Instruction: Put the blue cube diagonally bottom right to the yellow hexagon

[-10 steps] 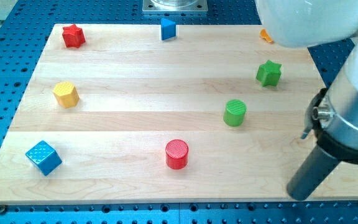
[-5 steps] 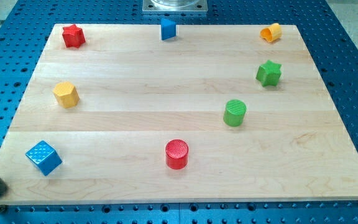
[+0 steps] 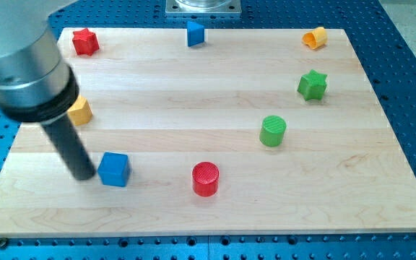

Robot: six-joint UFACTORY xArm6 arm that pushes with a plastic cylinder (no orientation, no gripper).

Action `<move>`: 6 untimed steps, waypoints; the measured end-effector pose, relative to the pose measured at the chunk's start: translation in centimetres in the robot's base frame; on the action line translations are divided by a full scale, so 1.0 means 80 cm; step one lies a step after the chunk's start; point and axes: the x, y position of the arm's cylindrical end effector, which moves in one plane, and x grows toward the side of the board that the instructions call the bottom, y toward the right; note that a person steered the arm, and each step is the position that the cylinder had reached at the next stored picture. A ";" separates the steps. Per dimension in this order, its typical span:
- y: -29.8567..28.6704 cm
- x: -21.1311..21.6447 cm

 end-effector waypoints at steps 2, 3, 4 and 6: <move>0.003 0.097; 0.051 0.030; 0.020 0.025; -0.148 0.012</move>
